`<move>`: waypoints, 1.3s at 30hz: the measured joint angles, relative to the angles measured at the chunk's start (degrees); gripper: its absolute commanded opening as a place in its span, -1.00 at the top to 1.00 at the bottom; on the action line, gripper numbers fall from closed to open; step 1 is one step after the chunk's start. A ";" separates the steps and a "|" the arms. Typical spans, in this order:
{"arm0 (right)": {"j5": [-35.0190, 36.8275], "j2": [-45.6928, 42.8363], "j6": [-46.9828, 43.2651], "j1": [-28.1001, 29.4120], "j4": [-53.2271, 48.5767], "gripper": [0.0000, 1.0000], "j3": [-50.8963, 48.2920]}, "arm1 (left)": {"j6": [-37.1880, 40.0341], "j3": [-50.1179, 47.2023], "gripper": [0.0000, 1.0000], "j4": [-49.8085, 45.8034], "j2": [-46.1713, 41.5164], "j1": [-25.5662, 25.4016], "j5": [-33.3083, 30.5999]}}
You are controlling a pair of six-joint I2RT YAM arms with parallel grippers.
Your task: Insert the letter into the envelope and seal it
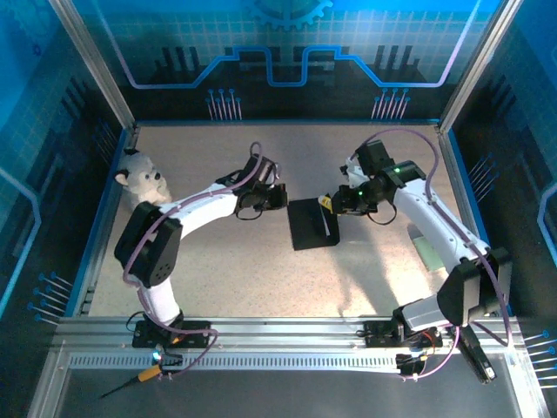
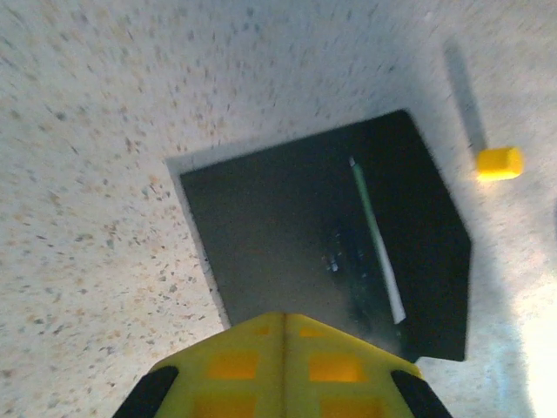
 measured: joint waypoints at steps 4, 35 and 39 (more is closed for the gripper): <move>2.05 2.97 -1.99 1.42 -5.14 0.82 1.95 | 0.26 1.73 1.00 1.64 4.42 -1.14 0.00; 9.35 30.23 -5.44 5.99 -19.80 0.86 21.22 | 2.64 2.97 1.00 7.74 13.62 -2.12 0.28; 10.45 32.92 -5.44 5.99 -21.86 0.86 23.63 | 3.48 2.97 1.00 7.72 13.62 -2.29 0.50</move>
